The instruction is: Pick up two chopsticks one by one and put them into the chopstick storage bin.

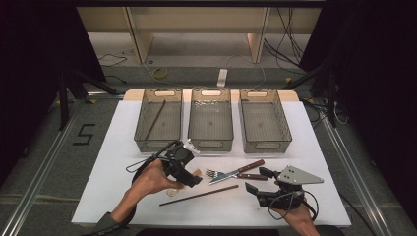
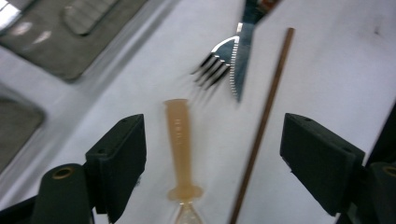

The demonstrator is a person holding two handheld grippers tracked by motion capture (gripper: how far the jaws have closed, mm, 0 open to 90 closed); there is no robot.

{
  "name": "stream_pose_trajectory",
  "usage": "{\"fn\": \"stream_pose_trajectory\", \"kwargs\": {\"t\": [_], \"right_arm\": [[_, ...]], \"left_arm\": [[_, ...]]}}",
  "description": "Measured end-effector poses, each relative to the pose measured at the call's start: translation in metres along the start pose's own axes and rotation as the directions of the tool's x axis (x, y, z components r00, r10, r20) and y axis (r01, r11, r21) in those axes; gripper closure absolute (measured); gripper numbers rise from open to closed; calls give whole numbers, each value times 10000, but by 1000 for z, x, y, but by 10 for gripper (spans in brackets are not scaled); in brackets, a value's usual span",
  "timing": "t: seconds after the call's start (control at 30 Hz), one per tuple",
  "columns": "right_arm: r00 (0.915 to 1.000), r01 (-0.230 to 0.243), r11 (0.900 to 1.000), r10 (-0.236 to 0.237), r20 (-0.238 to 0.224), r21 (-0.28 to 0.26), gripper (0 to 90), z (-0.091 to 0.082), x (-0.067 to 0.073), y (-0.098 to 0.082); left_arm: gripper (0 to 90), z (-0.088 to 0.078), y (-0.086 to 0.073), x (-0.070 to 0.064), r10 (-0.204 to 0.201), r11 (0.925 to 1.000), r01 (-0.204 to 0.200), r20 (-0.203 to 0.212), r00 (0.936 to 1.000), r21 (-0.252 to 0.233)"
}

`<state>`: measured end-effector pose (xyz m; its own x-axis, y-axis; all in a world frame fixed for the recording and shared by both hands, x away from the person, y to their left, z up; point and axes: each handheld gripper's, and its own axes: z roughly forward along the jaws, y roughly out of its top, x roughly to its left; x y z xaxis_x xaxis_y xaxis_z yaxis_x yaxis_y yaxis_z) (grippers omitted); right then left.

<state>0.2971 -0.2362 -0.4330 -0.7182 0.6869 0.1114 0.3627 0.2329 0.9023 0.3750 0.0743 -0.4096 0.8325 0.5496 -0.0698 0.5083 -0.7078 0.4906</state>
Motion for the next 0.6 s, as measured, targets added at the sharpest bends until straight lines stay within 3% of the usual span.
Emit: {"fn": "stream_pose_trajectory", "kwargs": {"t": [0.1, 0.33, 0.5, 0.6], "right_arm": [[10000, -8, 10000, 8, 23, 30, 275, 0, 0, 0], [10000, 27, 10000, -27, 13, 10, 276, 0, 0, 0], [10000, 34, 10000, -34, 12, 10, 275, 0, 0, 0], [10000, 43, 10000, -43, 18, -8, 275, 0, 0, 0]], "left_arm": [[227, 6, 1, -7, 263, 9992, -267, 144, 9996, 305], [242, 14, -3, -11, 373, 9964, -392, 259, 9990, 751], [311, 27, -7, -17, 637, 9849, -687, 364, 9973, 1587], [373, 31, -9, -20, 713, 9819, -765, 358, 9968, 1735]]}}
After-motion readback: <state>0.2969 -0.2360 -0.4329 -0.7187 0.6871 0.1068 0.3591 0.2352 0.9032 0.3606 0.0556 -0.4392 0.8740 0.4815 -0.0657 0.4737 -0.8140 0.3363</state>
